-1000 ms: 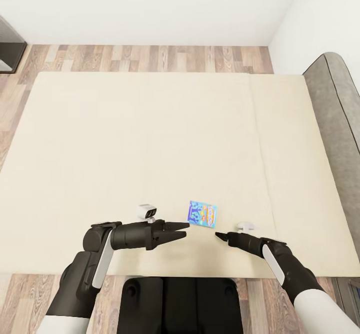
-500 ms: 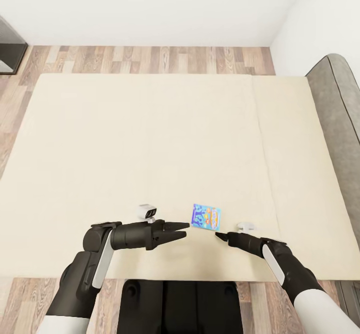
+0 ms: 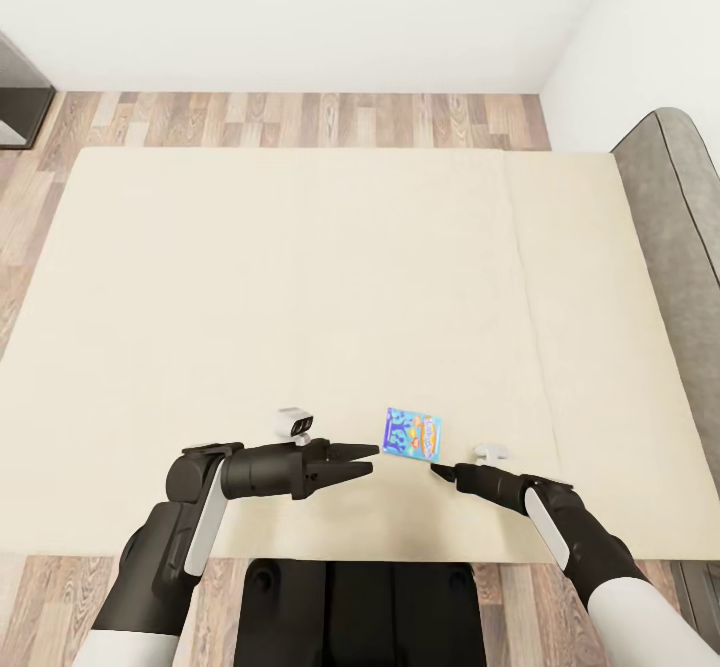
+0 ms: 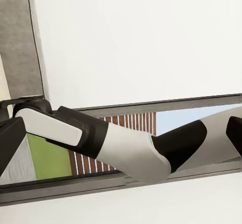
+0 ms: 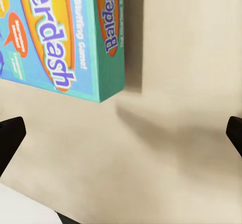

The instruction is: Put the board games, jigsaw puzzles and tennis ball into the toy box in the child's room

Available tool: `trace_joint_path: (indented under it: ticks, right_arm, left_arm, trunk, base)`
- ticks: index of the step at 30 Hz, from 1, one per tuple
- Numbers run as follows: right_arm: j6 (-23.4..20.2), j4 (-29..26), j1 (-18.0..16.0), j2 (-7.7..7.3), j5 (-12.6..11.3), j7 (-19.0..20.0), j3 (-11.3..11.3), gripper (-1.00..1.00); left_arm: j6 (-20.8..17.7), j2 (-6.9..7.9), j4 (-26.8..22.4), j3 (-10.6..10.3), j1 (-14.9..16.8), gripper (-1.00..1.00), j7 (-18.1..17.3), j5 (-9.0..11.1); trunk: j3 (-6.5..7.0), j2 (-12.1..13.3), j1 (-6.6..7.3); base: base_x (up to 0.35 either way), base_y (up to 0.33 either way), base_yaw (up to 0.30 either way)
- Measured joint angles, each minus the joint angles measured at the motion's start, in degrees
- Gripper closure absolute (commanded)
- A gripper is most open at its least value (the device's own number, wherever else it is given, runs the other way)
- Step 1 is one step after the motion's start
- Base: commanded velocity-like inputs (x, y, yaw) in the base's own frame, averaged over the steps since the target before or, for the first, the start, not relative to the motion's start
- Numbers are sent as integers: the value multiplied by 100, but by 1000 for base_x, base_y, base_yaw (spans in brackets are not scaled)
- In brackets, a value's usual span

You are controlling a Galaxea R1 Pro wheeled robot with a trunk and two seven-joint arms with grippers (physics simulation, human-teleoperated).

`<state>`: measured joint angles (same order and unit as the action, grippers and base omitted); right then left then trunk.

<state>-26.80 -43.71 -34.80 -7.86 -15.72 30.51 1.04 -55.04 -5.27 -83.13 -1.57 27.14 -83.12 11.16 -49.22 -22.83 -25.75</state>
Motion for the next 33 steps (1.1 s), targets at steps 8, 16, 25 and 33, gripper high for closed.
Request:
trace_joint_path:
  ticks: [8, 16, 25, 33]
  right_arm:
    - [7, 1, 0, 0, 0, 1, 0, -100]
    - [5, 0, 0, 0, 0, 0, 0, -100]
    - [3, 0, 0, 0, 0, 0, 0, -100]
    - [7, 0, 0, 0, 0, 0, 0, -100]
  left_arm:
    - [-2, 0, -1, 0, -1, -100, -3, -1]
    - [1, 0, 0, 0, -1, -100, -7, 1]
    - [-1, 0, 0, 0, -1, -100, -9, 0]
    - [1, 0, 0, 0, -1, -100, -9, 0]
  trunk:
    - [25, 0, 0]
    - [91, 0, 0]
    - [113, 0, 0]
    - [115, 0, 0]
  base:
    - [0, 64, 0]
    - [0, 17, 0]
    - [0, 1, 0]
    - [0, 0, 0]
